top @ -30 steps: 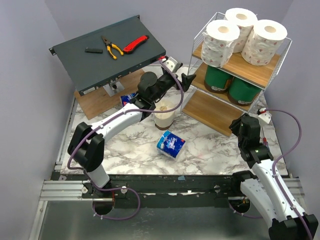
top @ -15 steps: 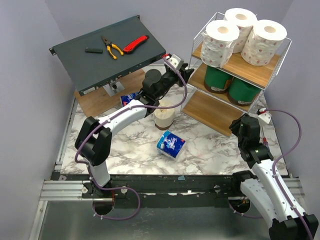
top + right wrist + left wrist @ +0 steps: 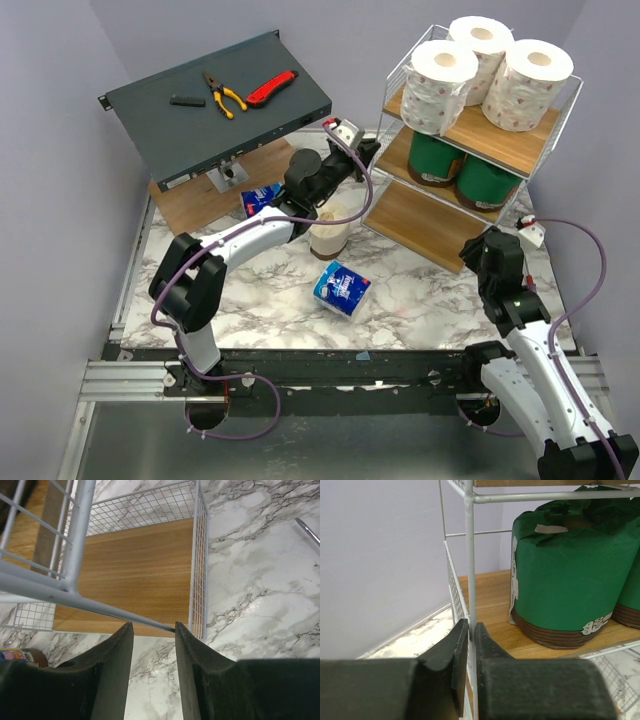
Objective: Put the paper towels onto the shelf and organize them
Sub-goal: Adjust the shelf at the corner of the board.
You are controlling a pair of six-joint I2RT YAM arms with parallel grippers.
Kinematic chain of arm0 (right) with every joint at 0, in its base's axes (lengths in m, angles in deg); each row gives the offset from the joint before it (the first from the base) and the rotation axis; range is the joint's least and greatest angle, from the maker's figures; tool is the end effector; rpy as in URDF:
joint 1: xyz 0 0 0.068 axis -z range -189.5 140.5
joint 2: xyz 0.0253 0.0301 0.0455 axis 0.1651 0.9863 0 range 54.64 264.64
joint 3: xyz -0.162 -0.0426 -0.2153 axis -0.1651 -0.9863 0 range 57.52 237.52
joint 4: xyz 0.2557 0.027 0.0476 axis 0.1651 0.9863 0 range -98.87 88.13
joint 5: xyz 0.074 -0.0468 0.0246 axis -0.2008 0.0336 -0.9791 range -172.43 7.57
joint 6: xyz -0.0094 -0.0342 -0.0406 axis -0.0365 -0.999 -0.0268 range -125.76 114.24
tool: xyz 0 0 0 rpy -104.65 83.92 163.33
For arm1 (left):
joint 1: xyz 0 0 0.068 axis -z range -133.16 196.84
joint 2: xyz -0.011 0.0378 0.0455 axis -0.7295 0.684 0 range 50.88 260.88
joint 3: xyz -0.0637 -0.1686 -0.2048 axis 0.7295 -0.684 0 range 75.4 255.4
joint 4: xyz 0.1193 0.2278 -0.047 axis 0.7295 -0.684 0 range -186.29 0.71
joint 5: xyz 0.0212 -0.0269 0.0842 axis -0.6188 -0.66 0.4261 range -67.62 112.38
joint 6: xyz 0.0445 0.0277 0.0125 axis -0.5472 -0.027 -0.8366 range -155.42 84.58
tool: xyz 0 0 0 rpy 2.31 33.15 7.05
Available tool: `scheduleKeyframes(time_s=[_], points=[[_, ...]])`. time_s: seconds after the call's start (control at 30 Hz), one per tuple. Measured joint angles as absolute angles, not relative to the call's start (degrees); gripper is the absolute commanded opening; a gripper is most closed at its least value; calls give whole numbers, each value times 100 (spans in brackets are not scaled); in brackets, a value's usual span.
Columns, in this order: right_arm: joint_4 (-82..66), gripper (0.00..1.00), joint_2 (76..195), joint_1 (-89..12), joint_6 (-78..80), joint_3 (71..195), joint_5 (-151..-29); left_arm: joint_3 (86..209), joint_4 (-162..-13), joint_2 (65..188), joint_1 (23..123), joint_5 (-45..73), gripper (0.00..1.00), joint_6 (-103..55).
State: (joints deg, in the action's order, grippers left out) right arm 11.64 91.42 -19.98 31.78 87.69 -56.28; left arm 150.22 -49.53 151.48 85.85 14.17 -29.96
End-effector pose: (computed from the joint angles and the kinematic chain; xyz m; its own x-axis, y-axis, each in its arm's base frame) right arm 0.1535 0.0125 0.2546 -0.2198 0.5156 -0.8282 0.4497 0.8069 0.3830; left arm 0.3241 -0.2691 0.3470 0.1176 -0.2163 -0.9692 0.7451 0.6644 -0.0579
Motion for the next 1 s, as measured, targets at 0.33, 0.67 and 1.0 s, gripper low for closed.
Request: scheduleKeyframes(time_s=[0.33,0.67,1.0], points=[[1460,72,9100,-2033,3287,9173,-5703,14489,-4692,14805,8596,1417,0,-2819],[2041,100,9069,-2033,3303,10013,-5941,13674,-4944,13900,8755,1793,0,-2745],[2605,100,9069,-2033,2898,10769,-6966,13199,-5263,13247,9157,2462,0,-2747]])
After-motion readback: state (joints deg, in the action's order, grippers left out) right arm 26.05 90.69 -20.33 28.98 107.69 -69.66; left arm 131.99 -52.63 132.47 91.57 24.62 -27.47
